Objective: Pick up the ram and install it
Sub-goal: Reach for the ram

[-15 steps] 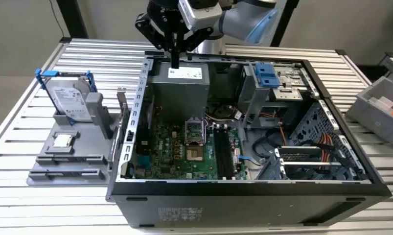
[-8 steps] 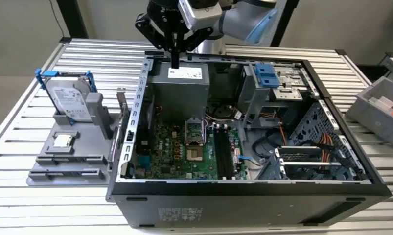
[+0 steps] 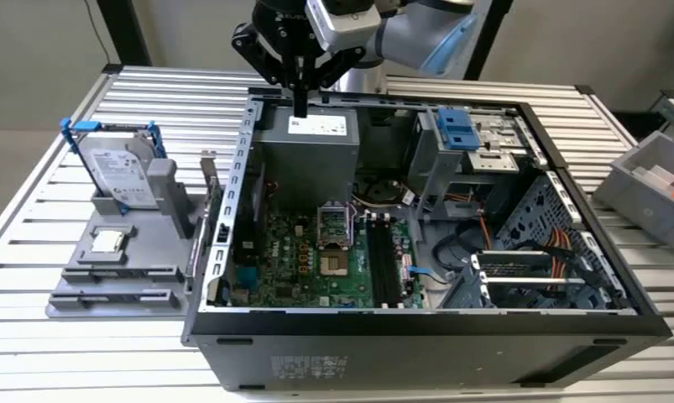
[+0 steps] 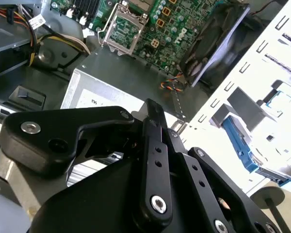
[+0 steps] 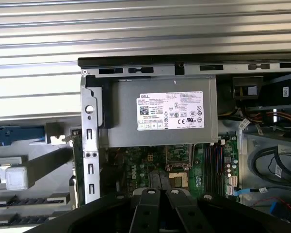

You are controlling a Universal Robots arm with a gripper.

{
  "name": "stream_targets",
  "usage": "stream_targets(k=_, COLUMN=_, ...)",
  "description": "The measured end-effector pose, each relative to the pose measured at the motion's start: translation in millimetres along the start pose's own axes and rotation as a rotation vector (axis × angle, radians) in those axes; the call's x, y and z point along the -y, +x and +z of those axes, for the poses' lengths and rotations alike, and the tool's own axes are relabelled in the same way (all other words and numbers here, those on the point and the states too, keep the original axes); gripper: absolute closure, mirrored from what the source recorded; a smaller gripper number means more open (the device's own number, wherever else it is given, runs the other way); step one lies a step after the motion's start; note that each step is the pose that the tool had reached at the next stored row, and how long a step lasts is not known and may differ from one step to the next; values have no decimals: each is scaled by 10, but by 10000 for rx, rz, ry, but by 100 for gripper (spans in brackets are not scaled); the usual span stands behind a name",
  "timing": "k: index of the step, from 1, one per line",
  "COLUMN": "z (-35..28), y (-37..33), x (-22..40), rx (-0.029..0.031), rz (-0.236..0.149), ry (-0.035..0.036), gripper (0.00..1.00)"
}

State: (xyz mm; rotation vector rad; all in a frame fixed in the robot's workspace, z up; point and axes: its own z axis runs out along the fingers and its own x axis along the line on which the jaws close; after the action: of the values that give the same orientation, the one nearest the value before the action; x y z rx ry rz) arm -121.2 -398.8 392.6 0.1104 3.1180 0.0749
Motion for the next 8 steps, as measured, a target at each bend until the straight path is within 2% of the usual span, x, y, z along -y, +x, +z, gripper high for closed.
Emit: stream_targets(k=8, z=0, y=1, x=0, rx=0, rz=0, ry=-1, gripper=100)
